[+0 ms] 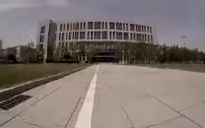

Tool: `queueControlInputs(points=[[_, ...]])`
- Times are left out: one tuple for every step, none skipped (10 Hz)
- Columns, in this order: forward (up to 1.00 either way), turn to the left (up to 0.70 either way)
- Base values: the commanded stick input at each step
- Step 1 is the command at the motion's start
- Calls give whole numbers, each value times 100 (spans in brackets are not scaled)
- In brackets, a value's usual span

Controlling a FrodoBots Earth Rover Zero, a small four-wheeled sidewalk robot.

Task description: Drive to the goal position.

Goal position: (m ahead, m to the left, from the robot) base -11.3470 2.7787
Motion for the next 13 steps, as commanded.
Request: queueControlInputs(points=[[100,0],[96,0],[56,0],[16,0],[0,-20],[0,-100],[0,-100],[0,-100],[0,-100],[0,-100],[0,-100],[0,-99],[0,-98]])
